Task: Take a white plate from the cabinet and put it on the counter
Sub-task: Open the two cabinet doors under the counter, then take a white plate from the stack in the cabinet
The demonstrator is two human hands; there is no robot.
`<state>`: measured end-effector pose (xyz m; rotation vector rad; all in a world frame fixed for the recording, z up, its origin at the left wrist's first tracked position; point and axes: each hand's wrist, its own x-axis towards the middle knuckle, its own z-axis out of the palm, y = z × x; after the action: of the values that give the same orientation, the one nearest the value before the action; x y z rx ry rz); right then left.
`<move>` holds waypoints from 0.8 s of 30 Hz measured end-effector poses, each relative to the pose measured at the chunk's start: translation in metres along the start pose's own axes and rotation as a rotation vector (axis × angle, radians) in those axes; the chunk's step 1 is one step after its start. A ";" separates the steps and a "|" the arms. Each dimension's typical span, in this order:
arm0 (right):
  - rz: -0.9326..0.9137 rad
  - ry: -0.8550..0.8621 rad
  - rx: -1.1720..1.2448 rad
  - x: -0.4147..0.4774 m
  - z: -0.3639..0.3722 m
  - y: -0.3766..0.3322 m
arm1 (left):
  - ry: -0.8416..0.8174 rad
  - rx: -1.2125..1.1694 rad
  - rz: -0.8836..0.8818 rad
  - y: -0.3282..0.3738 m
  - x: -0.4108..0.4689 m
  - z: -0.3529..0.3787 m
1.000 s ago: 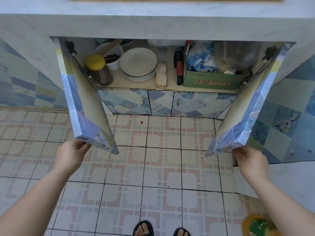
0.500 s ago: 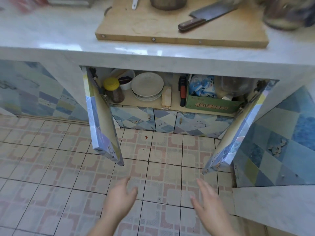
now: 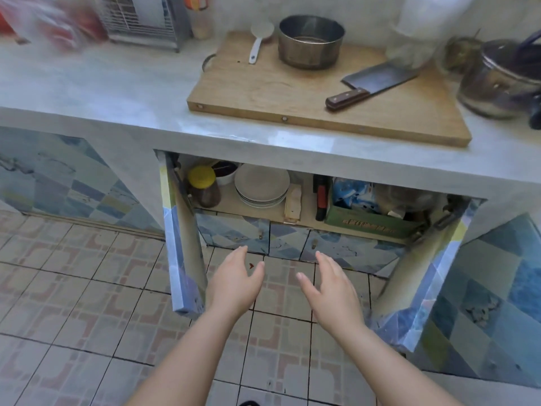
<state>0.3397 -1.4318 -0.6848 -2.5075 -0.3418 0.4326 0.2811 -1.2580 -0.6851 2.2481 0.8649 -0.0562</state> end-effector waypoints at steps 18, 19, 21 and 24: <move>0.042 0.032 0.021 0.131 0.072 -0.005 | -0.018 -0.310 -0.214 -0.025 0.111 0.045; 0.039 0.035 0.022 0.141 0.077 -0.003 | -0.024 -0.353 -0.246 -0.028 0.120 0.052; 0.028 0.034 0.035 0.159 0.087 0.003 | -0.033 -0.456 -0.293 -0.033 0.137 0.069; 0.015 0.029 0.095 0.188 0.105 0.018 | -0.021 -0.604 -0.321 -0.041 0.158 0.099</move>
<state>0.4751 -1.3326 -0.8211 -2.4227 -0.2845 0.4088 0.3992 -1.2099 -0.8274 1.5370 1.0584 0.0313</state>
